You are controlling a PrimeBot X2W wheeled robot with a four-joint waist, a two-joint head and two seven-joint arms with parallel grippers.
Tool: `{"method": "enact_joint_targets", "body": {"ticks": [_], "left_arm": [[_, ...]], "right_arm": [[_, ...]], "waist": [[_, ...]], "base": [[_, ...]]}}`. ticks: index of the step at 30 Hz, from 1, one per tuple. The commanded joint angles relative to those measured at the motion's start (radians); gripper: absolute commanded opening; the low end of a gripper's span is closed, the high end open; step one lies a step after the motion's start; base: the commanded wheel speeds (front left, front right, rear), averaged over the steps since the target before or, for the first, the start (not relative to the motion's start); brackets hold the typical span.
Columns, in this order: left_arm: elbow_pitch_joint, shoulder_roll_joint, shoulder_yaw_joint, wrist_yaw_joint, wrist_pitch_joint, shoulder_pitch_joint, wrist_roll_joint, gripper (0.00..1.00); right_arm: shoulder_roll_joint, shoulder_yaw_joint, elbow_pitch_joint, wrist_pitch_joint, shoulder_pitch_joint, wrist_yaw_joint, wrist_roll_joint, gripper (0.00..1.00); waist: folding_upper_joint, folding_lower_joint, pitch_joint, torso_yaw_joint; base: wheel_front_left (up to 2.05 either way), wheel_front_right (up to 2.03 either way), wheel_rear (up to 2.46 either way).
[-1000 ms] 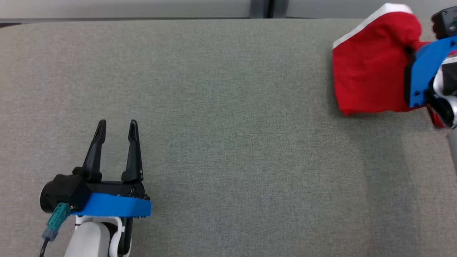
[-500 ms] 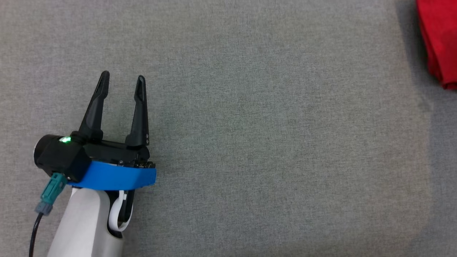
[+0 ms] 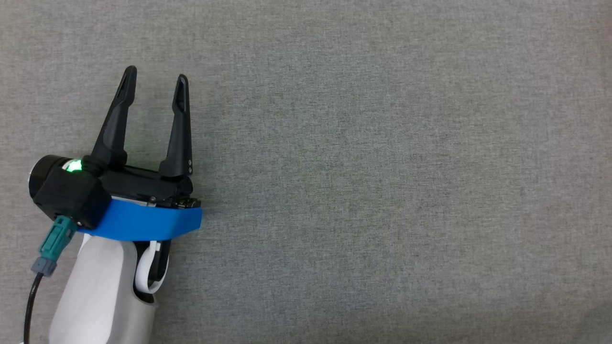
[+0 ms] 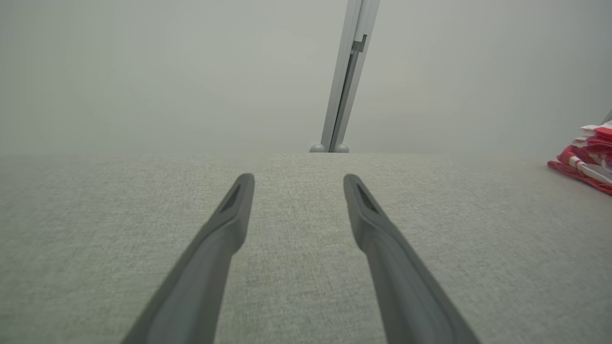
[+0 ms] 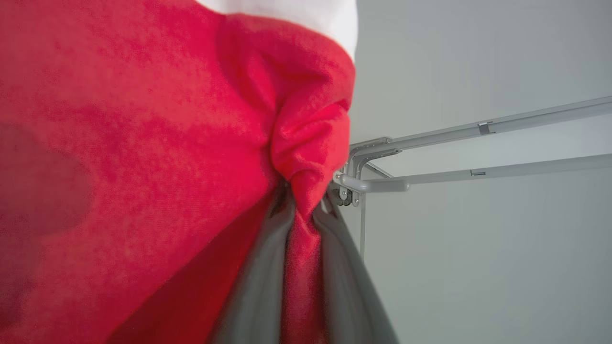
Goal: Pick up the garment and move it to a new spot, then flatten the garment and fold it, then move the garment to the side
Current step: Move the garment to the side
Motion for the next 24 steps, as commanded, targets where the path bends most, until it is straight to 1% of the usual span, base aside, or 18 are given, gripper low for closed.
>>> {"method": "enact_joint_targets", "body": {"ticks": [1, 2, 7, 10, 15, 19, 20, 22, 23, 24], "left_arm": [[-0.004, 0.005, 0.004, -0.007, -0.002, -0.008, 0.002, 1.0], [-0.002, 0.005, 0.004, -0.007, -0.002, -0.006, 0.004, 1.0], [0.017, 0.0, 0.007, -0.007, -0.002, 0.009, 0.004, 1.0], [0.033, -0.006, 0.009, -0.007, -0.002, 0.021, 0.0, 1.0], [0.07, -0.015, 0.019, -0.007, -0.002, 0.056, -0.006, 1.0], [0.093, -0.016, 0.041, -0.004, -0.002, 0.105, -0.001, 1.0], [0.096, -0.018, 0.046, -0.001, -0.002, 0.127, 0.0, 1.0], [0.098, -0.022, 0.063, 0.004, -0.002, 0.163, 0.0, 1.0], [0.098, -0.022, 0.063, 0.004, -0.002, 0.163, 0.0, 1.0], [0.098, -0.022, 0.07, 0.006, -0.002, 0.181, -0.002, 1.0]], "right_arm": [[0.004, -0.026, 0.0, -0.017, 0.012, -0.001, -0.035, 0.96], [0.013, -0.045, -0.002, -0.03, 0.015, -0.001, -0.058, 1.0], [0.078, -0.13, -0.022, -0.118, 0.04, -0.001, -0.147, 1.0], [0.152, -0.164, -0.036, -0.173, 0.064, 0.0, -0.162, 1.0], [0.317, -0.204, -0.058, -0.271, 0.138, 0.0, -0.158, 1.0], [0.447, -0.204, -0.099, -0.357, 0.232, 0.0, -0.111, 1.0], [0.473, -0.214, -0.116, -0.374, 0.259, 0.0, -0.093, 1.0], [0.519, -0.201, -0.148, -0.406, 0.318, 0.0, -0.056, 1.0], [0.519, -0.201, -0.148, -0.406, 0.318, 0.0, -0.056, 1.0], [0.534, -0.197, -0.169, -0.417, 0.348, 0.0, -0.044, 1.0]], "waist": [[-0.0003, -0.0001, -0.001, 0.005], [-0.0003, -0.0001, -0.003, 0.007], [-0.0003, -0.0001, -0.039, 0.009], [-0.0003, -0.0001, -0.083, 0.008], [-0.0003, -0.0001, -0.188, 0.003], [-0.0003, -0.0001, -0.29, -0.005], [-0.0003, -0.0001, -0.312, -0.006], [-0.0003, -0.0001, -0.357, -0.008], [-0.0003, -0.0001, -0.357, -0.008], [-0.0003, -0.0001, -0.375, -0.008]], "base": [[0.0, 0.0, 0.0], [0.0, 0.0, 0.0], [0.0, 0.0, 0.0], [0.0, 0.0, 0.0], [0.0, 0.0, 0.0], [0.0, 0.0, 0.0], [0.0, 0.0, 0.0], [0.0, 0.0, 0.0], [0.0, 0.0, 0.0], [0.0, 0.0, 0.0]]}}
